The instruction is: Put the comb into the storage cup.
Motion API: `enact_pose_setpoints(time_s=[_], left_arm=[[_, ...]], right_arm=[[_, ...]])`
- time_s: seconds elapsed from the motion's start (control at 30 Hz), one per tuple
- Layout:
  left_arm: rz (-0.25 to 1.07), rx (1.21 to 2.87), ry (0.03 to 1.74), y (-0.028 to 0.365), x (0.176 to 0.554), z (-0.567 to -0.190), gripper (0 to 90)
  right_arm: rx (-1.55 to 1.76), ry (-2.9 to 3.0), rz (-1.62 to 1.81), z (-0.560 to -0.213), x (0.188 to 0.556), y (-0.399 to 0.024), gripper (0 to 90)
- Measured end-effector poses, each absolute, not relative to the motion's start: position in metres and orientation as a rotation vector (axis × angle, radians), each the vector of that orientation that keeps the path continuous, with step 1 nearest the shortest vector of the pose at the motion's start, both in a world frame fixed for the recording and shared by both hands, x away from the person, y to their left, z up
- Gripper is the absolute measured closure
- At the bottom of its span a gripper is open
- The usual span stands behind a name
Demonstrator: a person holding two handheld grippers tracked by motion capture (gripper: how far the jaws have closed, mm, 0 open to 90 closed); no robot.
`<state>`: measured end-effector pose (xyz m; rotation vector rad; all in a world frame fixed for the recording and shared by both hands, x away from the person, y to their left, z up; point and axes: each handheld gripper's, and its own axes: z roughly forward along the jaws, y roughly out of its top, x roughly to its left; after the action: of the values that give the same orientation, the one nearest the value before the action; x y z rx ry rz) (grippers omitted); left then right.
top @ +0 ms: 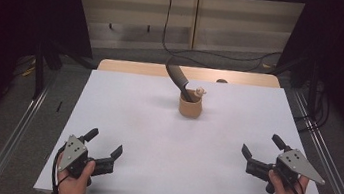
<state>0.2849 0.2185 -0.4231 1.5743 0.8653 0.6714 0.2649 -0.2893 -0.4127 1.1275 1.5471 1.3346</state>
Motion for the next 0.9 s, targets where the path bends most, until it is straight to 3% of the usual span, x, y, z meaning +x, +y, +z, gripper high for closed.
enact_pose_setpoints(time_s=[0.9], left_arm=[[0.671, 1.583, 0.876, 0.218, 0.284, -0.424, 2.3]], right_arm=[[1.171, 1.536, 1.286, -0.429, 0.252, -0.296, 0.2]])
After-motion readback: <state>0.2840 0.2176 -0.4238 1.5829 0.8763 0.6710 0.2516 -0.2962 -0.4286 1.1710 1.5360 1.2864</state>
